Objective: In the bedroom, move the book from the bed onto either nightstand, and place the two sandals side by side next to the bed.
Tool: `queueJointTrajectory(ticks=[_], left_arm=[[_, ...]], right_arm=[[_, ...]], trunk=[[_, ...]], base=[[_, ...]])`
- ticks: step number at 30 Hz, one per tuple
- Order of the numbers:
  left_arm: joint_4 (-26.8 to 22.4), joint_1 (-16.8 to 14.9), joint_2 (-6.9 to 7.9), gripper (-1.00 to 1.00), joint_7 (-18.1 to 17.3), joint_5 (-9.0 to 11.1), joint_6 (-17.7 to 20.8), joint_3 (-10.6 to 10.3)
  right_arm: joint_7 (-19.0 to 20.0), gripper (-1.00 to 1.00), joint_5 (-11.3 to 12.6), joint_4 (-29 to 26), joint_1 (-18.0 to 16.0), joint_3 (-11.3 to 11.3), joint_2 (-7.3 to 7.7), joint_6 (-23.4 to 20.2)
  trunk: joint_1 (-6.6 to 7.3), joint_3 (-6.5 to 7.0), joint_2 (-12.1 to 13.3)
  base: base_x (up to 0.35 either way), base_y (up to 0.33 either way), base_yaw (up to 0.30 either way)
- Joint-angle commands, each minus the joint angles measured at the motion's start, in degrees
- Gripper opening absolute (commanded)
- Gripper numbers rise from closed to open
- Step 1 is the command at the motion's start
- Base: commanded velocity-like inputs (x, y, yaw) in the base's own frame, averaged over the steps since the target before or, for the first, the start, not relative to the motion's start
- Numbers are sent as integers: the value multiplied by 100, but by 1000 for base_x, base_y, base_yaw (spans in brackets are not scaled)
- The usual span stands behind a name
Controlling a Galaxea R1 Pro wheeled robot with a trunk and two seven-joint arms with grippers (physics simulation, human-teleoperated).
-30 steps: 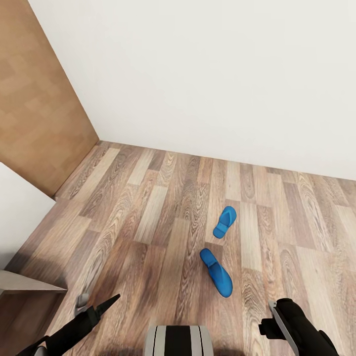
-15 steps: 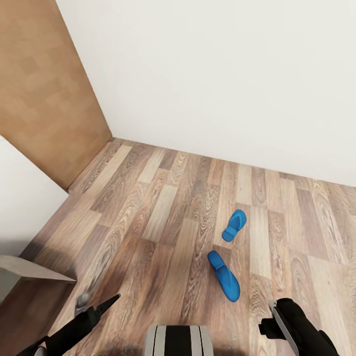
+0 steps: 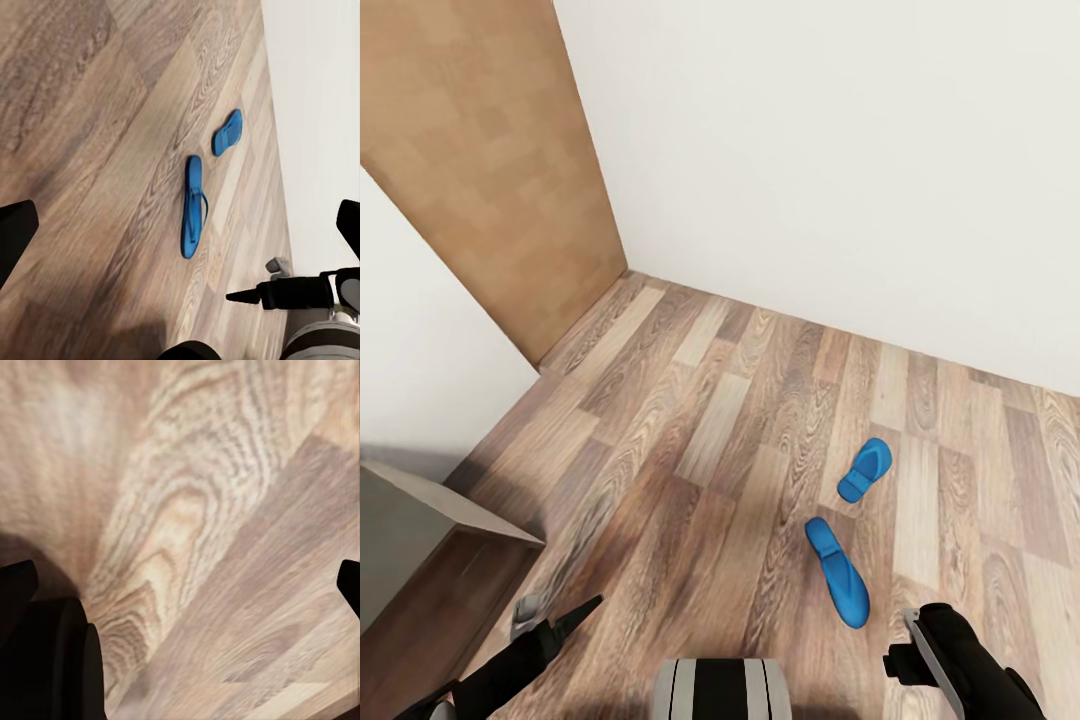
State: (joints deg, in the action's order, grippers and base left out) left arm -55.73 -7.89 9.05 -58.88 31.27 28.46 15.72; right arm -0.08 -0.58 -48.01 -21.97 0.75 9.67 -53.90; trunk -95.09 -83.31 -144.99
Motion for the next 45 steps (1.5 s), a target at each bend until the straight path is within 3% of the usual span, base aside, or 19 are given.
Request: queueJointTrajectory(ticks=[1, 33, 34, 35, 39, 42, 45], left_arm=[[1, -2, 0, 100, -9, 28, 52, 1], [10, -4, -8, 100, 4, 28, 46, -8], [10, -3, -8, 100, 6, 28, 46, -8], [10, -3, -8, 100, 8, 28, 46, -13], [10, -3, -8, 100, 8, 28, 46, -15], [10, -5, -8, 100, 15, 28, 46, -11], [10, -4, -11, 100, 23, 28, 46, -12]], right_arm=[[-1, 100, -3, -7, 0, 4, 0, -24], [-32, 100, -10, 2, 0, -31, -19, -16], [-33, 100, -9, 2, 0, -31, -48, -18], [-30, 100, -5, 1, 0, -33, -229, -22], [-34, 100, -10, 3, 0, -40, -530, -21], [-37, 100, -17, 12, 0, -45, -688, -19], [-36, 100, -20, 17, 0, -44, -740, -16]], trunk=[[1, -3, -1], [1, -3, -1], [1, -3, -1], [1, -3, -1], [1, -3, -1], [1, -3, -1], [1, -3, -1]], base=[[0, 0, 98], [51, -25, 7], [260, 0, 0], [137, 0, 0], [68, 0, 0], [20, 0, 0], [16, 0, 0]])
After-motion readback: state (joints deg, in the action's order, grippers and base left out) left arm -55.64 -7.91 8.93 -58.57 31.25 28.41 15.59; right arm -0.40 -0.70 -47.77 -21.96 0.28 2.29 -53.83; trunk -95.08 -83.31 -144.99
